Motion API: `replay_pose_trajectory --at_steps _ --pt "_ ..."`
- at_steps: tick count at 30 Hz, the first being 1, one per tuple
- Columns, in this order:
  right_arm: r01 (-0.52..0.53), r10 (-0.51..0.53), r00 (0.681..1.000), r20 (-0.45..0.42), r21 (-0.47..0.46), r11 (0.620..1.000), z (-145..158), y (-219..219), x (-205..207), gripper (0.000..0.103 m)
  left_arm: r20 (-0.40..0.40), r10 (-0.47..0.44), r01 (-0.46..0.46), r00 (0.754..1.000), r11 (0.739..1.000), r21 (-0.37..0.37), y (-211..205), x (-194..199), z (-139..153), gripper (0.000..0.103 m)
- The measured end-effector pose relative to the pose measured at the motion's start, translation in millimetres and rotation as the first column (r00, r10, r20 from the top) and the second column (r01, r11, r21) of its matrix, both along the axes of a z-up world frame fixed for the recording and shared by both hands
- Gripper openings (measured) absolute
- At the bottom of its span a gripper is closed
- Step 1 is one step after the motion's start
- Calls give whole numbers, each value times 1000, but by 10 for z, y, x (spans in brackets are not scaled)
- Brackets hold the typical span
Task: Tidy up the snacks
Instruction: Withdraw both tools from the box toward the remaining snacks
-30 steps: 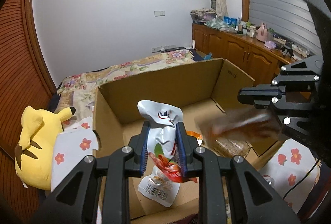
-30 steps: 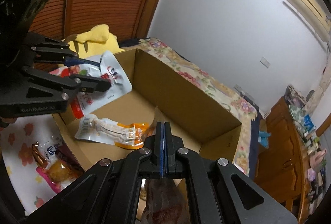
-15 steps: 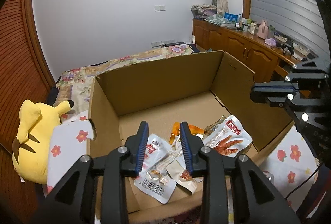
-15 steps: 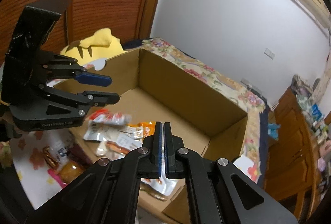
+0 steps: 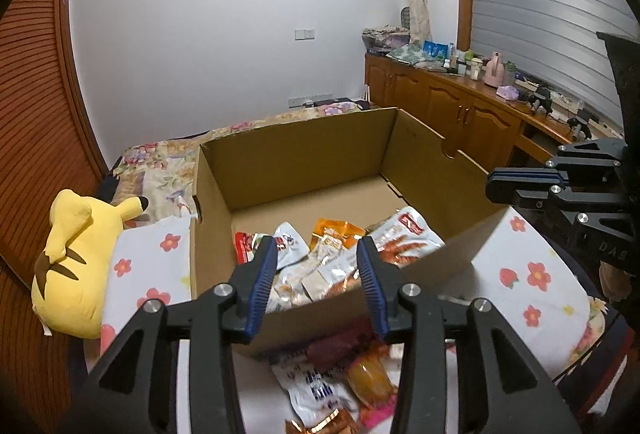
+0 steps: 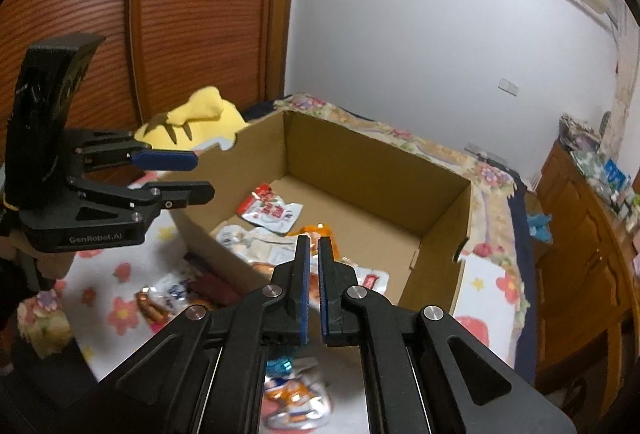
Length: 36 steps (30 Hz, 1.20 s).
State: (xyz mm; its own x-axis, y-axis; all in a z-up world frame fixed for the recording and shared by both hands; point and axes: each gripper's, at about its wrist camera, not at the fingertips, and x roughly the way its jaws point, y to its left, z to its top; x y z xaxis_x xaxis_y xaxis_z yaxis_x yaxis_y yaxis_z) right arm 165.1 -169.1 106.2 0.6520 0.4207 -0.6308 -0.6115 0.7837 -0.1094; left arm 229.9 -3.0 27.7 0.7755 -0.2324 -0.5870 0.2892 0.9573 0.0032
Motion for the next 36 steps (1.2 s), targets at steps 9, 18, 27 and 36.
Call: replay_pose_trajectory --at_steps 9,18,27,36 --pt "47 -48 999 13 38 998 -111 -117 -415 41 14 -30 30 999 999 -14 -76 -410 -79 58" --pt "98 -95 994 -50 61 993 -552 -321 -590 62 -31 -24 23 999 999 -39 -111 -589 -412 69" --pt "128 -122 980 -154 27 991 -1156 -399 -492 63 -123 8 -10 992 1000 -19 -144 -556 -893 69" --pt "122 -124 969 -212 -22 992 -1456 -337 -318 63 -149 40 -44 988 999 -26 -85 -586 -1154 69"
